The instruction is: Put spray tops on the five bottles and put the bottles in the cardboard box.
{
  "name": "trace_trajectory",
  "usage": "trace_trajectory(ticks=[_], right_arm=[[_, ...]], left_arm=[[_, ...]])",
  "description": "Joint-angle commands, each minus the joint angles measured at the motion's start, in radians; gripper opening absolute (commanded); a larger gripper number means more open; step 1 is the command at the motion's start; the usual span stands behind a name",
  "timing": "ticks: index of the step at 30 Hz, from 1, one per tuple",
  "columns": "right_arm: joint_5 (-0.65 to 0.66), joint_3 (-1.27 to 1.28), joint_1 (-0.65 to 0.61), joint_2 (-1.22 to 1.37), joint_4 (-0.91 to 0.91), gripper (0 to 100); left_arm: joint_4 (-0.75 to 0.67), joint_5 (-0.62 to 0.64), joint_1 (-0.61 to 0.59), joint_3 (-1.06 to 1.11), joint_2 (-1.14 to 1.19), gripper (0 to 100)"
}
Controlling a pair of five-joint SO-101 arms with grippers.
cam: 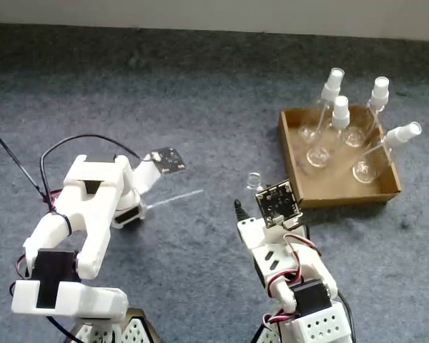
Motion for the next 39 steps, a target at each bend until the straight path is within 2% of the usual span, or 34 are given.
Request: trace_trajectory(ticks=[1,9,13,17,20,22,25,33,35,39], right_arm=[[0.0,-0.012,-0.002,-0.015,-0.03,8.4],[0.0,-0.012,-0.007,-0.015,-0.03,8.4],[0.0,-0.012,-0.007,-0.016,-0.03,8.4],[0.0,-0.012,-0.007,-0.016,-0.03,8.4],[0.0,-0.012,-0.007,-0.016,-0.03,8.4],[0.0,-0.012,-0.007,-0.016,-0.03,8.4],[0.0,-0.012,-0.007,-0.016,-0.03,8.4],[0.0,-0.012,-0.007,-0.016,-0.03,8.4],[0.0,-0.012,-0.007,-0.016,-0.03,8.4],[0.0,-0.012,-0.007,-0.016,-0.03,8.4]], left_arm=[[-0.006,-0.236,-0.008,-0.056,-0.016,3],[-0.002,-0.255,-0.002,-0.242,-0.01,3],[-0.002,-0.497,-0.005,-0.283,-0.005,3],[-0.002,-0.7,-0.004,-0.22,-0.005,3],[-0.002,-0.718,-0.001,-0.188,-0.005,4],[-0.002,-0.717,-0.007,-0.177,-0.004,9],[-0.002,-0.652,-0.008,-0.171,-0.005,15],[-0.008,-0.598,-0.007,-0.18,-0.019,15],[-0.003,-0.47,-0.005,-0.202,-0.039,15],[-0.003,-0.066,-0.001,-0.248,-0.128,15]])
